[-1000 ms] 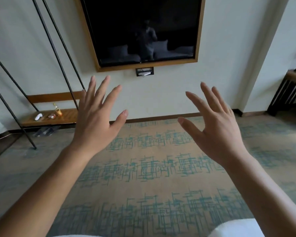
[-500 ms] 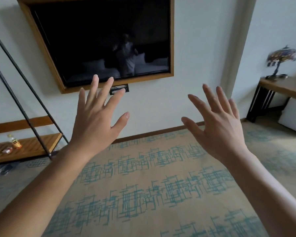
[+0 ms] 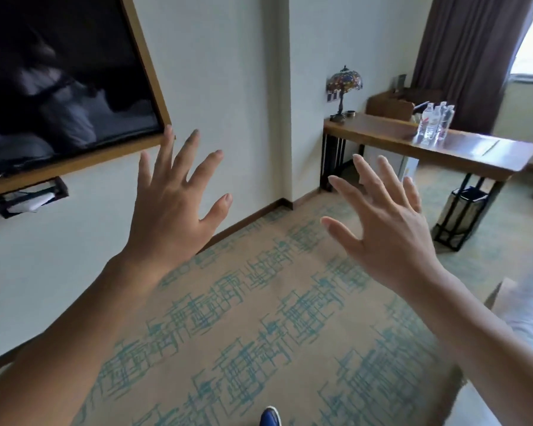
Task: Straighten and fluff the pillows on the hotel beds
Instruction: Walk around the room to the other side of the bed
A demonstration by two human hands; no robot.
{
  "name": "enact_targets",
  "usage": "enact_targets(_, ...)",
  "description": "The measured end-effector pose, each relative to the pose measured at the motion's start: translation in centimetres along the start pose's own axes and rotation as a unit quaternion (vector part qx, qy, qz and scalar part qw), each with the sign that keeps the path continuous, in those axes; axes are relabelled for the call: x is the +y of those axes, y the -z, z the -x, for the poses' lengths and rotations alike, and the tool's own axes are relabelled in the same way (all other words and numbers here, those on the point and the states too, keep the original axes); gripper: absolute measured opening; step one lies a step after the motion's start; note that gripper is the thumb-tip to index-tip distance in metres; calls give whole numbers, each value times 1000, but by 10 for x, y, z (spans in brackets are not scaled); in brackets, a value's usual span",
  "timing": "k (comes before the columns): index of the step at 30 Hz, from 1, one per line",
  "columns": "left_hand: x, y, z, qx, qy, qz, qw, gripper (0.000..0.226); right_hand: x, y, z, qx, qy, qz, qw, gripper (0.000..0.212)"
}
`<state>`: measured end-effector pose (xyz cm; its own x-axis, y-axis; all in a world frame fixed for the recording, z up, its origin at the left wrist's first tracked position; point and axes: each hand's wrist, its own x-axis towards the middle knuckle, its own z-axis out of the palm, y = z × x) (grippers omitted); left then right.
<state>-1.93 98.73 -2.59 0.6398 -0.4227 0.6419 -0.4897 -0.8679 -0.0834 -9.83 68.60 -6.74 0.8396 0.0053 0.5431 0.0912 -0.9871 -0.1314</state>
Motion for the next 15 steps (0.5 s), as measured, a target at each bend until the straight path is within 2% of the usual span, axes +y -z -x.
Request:
enact_targets(9,-11,-148,-188,-9,-115,108,987,66,76,-35,-135,47,-89,73,992,69)
enact_targets(15,25,-217,-279,-8,-151,159,976,66,139,-46,-165,54,-158,102,981,69)
